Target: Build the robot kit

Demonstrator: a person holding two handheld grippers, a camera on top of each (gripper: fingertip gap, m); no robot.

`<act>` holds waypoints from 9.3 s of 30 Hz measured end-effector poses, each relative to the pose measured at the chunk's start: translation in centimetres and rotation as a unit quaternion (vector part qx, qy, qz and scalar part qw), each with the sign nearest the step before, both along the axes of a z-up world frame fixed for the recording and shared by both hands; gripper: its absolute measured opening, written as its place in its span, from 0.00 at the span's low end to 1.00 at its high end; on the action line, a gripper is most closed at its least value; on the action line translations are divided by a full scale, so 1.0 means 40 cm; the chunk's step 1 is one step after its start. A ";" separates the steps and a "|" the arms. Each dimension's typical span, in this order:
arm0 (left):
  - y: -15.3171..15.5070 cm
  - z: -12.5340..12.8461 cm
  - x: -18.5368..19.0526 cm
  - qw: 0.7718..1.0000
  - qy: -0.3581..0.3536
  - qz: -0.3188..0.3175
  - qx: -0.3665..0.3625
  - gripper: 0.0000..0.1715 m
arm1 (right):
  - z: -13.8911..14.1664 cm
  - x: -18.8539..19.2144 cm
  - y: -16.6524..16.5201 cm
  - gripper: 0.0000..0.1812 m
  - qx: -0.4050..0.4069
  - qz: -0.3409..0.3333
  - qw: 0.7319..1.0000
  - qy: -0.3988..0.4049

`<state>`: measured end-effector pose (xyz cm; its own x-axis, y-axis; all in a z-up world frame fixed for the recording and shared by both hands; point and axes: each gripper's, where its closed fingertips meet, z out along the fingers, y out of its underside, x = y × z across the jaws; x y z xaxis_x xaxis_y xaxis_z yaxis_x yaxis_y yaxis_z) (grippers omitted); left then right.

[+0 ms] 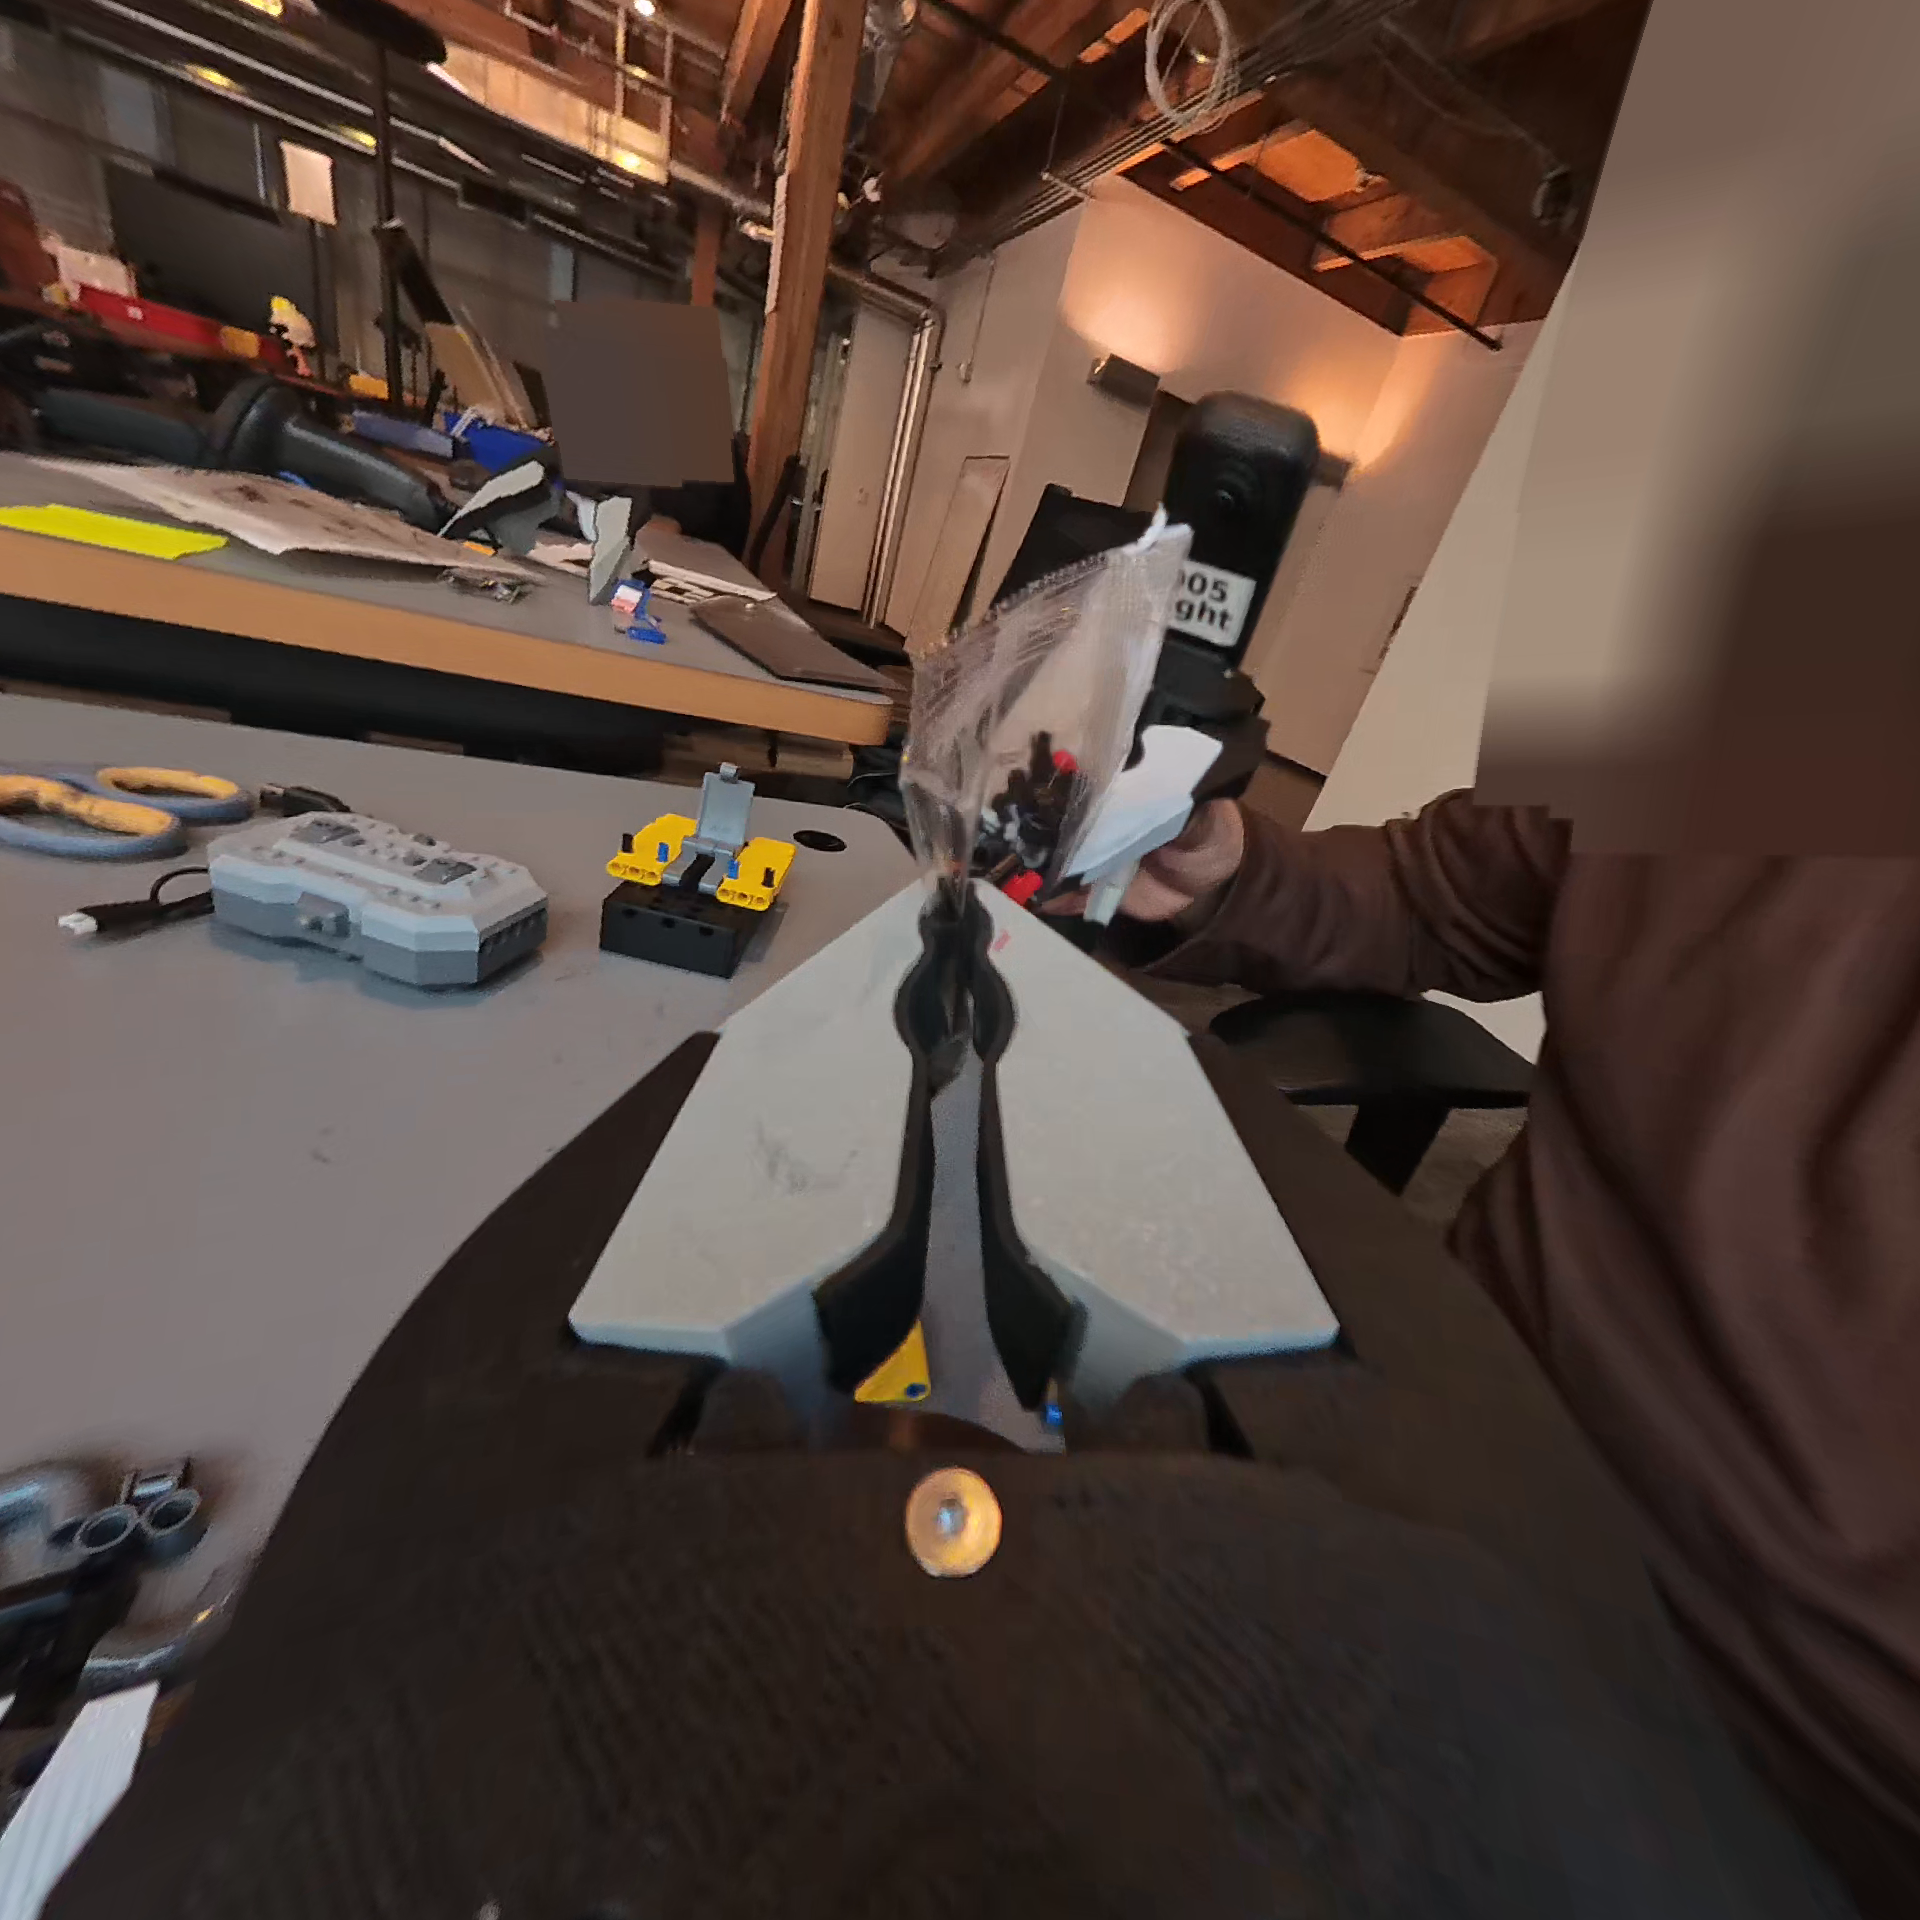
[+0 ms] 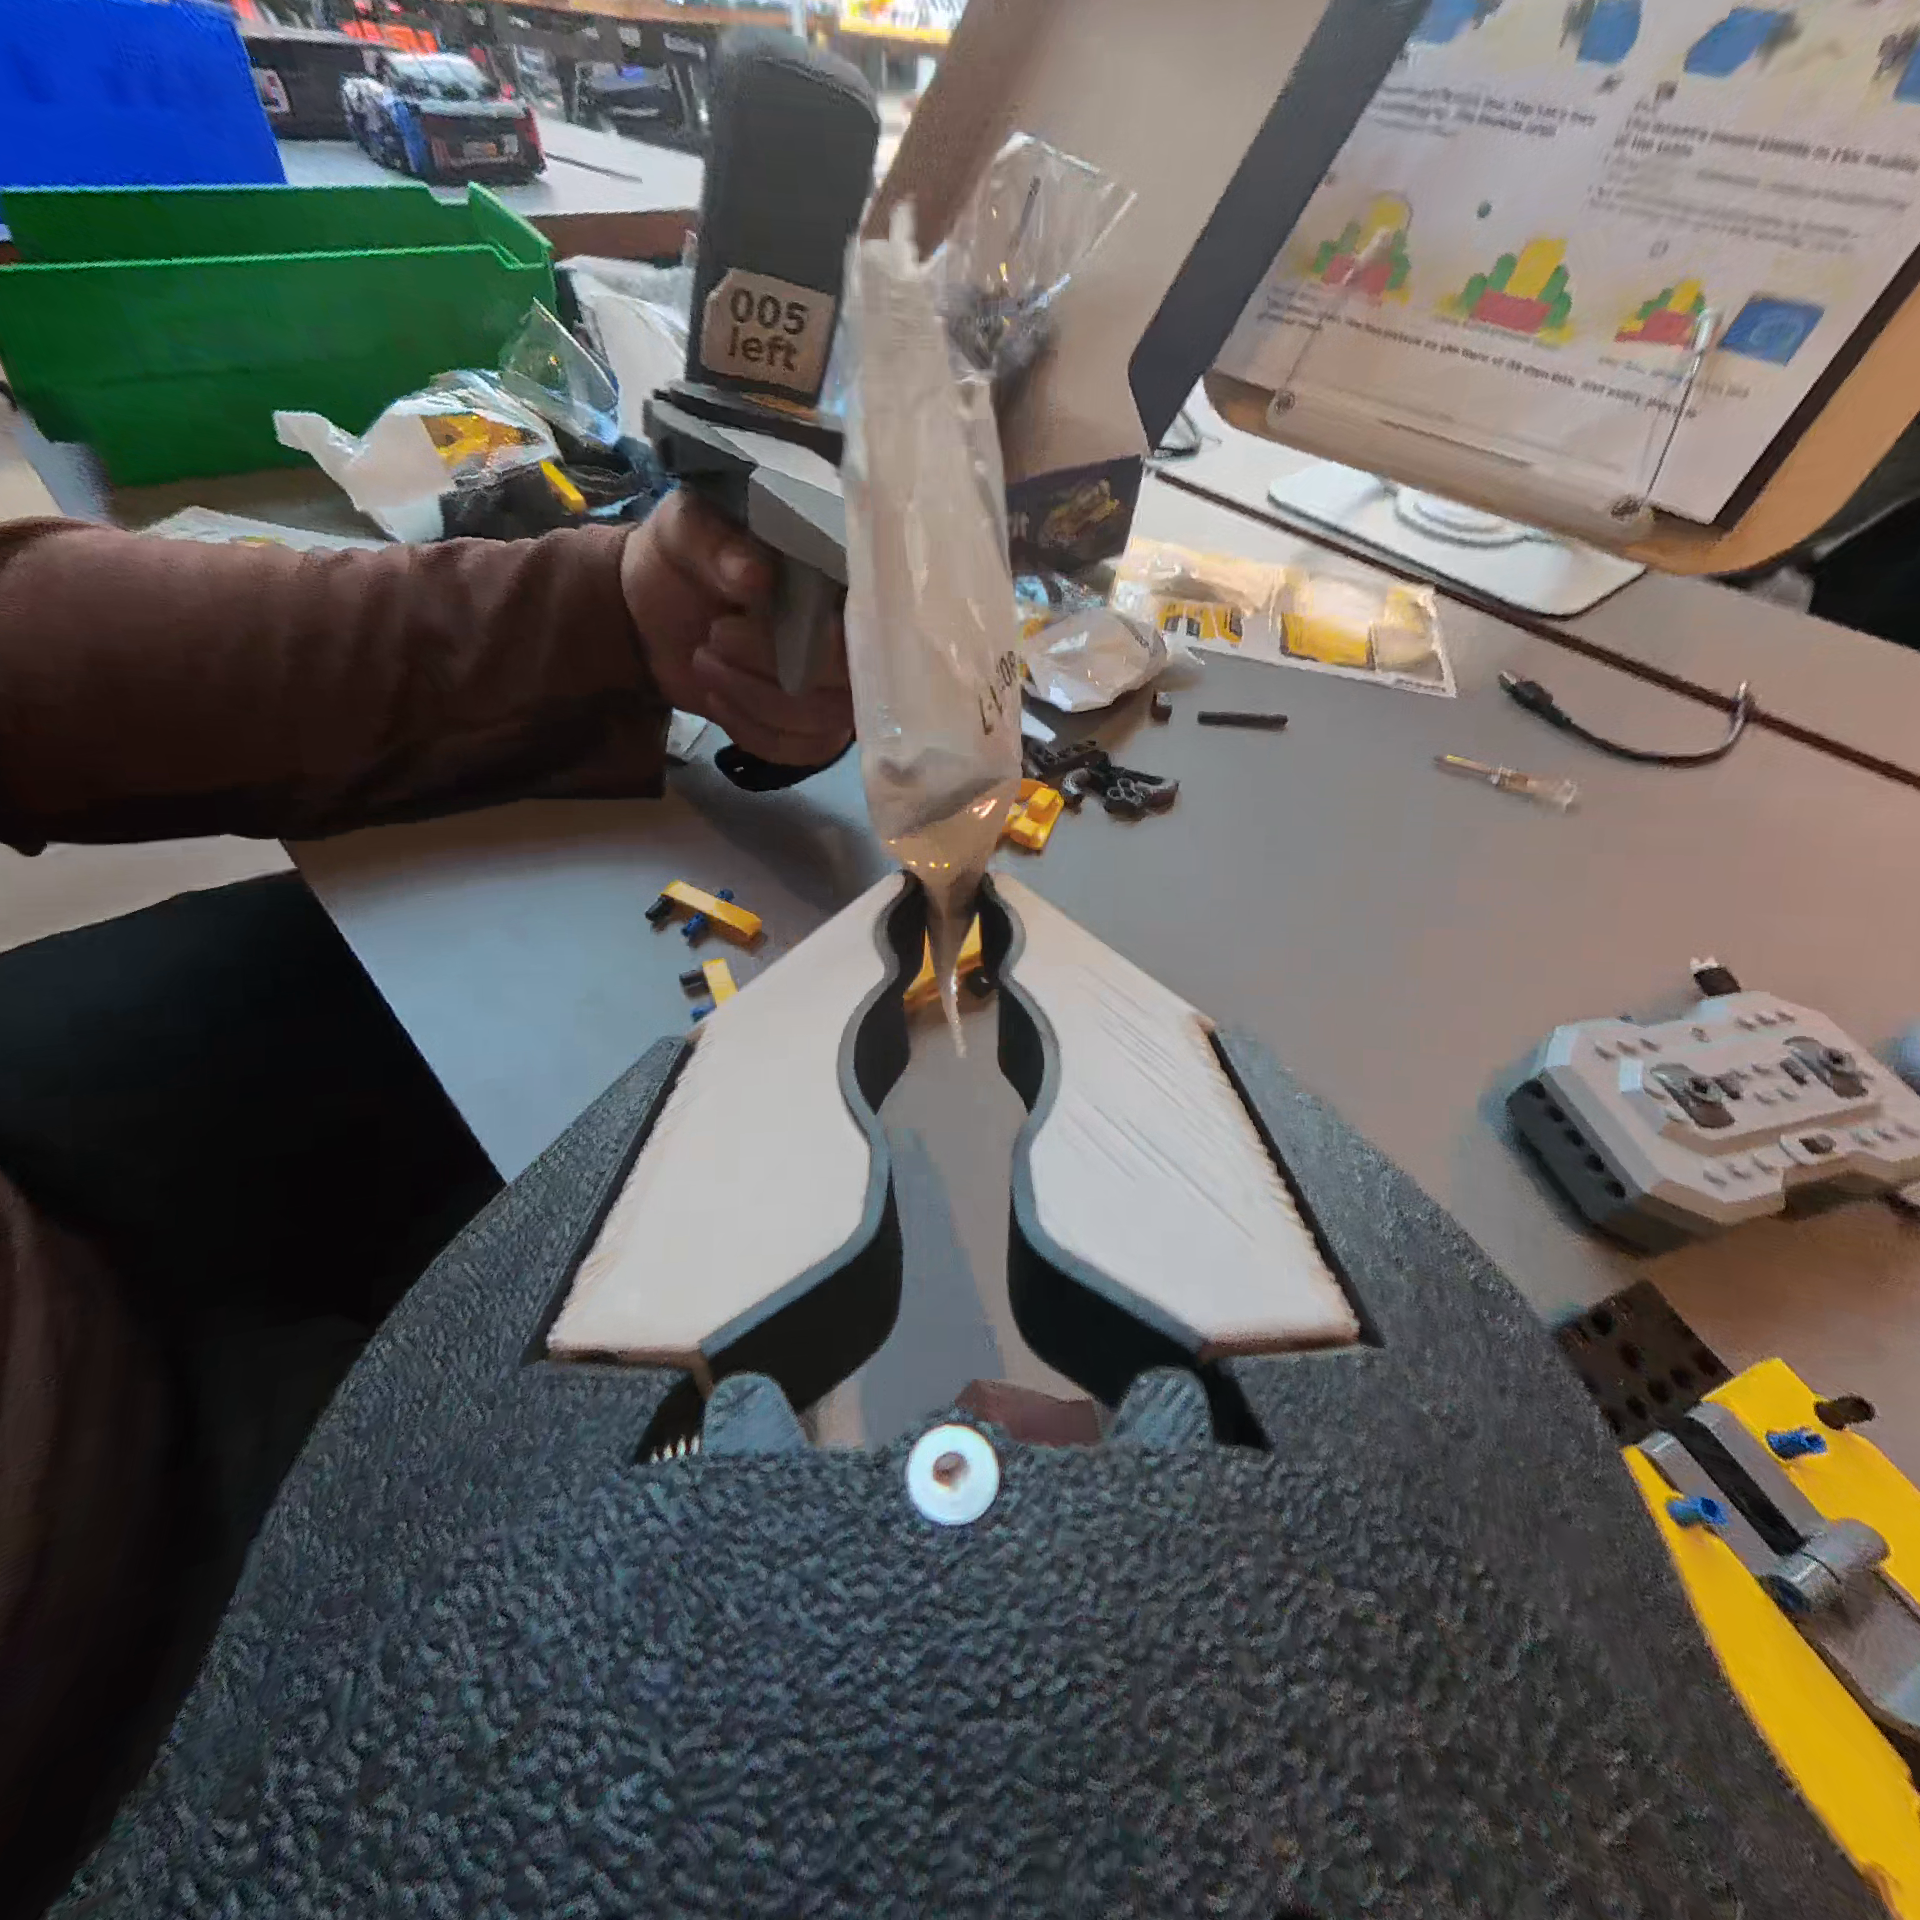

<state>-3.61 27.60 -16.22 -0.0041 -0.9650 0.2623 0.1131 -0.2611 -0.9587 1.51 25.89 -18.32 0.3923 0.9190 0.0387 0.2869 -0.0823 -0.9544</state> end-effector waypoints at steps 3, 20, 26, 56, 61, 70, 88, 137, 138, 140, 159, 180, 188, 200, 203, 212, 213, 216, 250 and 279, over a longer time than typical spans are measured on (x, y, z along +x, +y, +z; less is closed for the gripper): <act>0.015 0.004 0.007 1.000 0.000 0.019 -0.013 0.04 | 0.005 0.015 0.026 0.05 -0.077 0.033 0.996 -0.014; 0.077 0.031 0.029 0.985 -0.054 0.078 -0.142 0.00 | 0.057 0.066 0.146 0.04 -0.192 0.058 0.979 -0.046; 0.091 0.035 0.016 0.981 -0.073 0.082 -0.157 0.00 | 0.078 0.047 0.165 0.03 -0.195 0.064 0.977 -0.058; 0.132 -0.084 0.071 0.951 0.160 0.253 0.081 0.00 | -0.118 0.078 0.255 0.03 -0.091 -0.080 0.988 -0.098; 0.149 -0.060 0.046 0.938 0.155 0.289 0.109 0.00 | -0.089 0.041 0.304 0.03 -0.054 -0.096 0.991 -0.080; 0.175 -0.075 0.024 0.923 0.175 0.325 0.109 0.00 | -0.100 -0.004 0.354 0.04 -0.060 -0.096 0.989 -0.095; 0.195 -0.090 0.015 0.887 0.214 0.379 0.153 0.00 | -0.125 -0.024 0.412 0.17 -0.087 -0.116 0.984 -0.101; 0.154 -0.313 -0.041 0.891 0.394 0.218 -0.061 0.15 | -0.254 0.011 0.192 0.01 -0.264 -0.090 0.957 -0.080; 0.158 -0.309 -0.042 0.891 0.390 0.223 -0.062 0.15 | -0.264 0.015 0.188 0.01 -0.262 -0.092 0.956 -0.091; 0.160 -0.309 -0.041 0.891 0.388 0.225 -0.064 0.15 | -0.271 0.022 0.190 0.01 -0.253 -0.102 0.957 -0.101; 0.150 -0.323 -0.023 0.888 0.401 0.216 -0.062 0.15 | -0.207 0.016 0.270 0.23 -0.339 -0.108 0.934 -0.015; 0.155 -0.173 -0.011 0.948 0.241 0.204 -0.036 0.42 | 0.059 -0.059 0.164 0.00 0.203 0.132 0.928 -0.284; 0.146 -0.112 -0.026 0.970 0.157 0.174 -0.070 0.23 | 0.104 -0.058 0.101 0.00 0.244 0.173 0.909 -0.292; 0.115 -0.169 -0.118 0.914 0.346 0.211 -0.020 0.36 | 0.053 -0.038 0.212 0.00 0.271 0.077 0.876 -0.391; 0.133 -0.185 -0.080 0.907 0.351 0.233 -0.006 0.43 | 0.044 -0.054 0.239 0.00 0.240 0.050 0.891 -0.382; 0.101 -0.219 -0.028 0.935 0.305 0.151 -0.098 0.47 | 0.097 -0.099 0.211 0.00 0.176 0.047 0.929 -0.322; 0.116 -0.222 -0.049 0.925 0.328 0.177 -0.077 0.47 | 0.096 -0.089 0.221 0.00 0.170 0.036 0.929 -0.327; 0.162 -0.198 -0.127 0.894 0.360 0.262 -0.048 0.42 | 0.075 -0.051 0.272 0.00 0.156 -0.009 0.926 -0.345; 0.274 -0.109 -0.110 0.827 0.248 0.503 -0.034 0.32 | -0.105 -0.094 0.447 0.20 -0.012 -0.157 0.966 -0.203; 0.242 -0.196 -0.053 0.833 0.301 0.464 -0.013 0.34 | -0.146 -0.311 0.421 0.08 0.025 0.003 0.997 -0.075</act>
<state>-5.74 37.29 -24.04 0.8809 -0.4722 -0.0326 -0.2219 -0.3510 -0.9097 -10.93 42.72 -24.18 0.3734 0.9166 0.1430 0.4270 -0.0330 -0.9037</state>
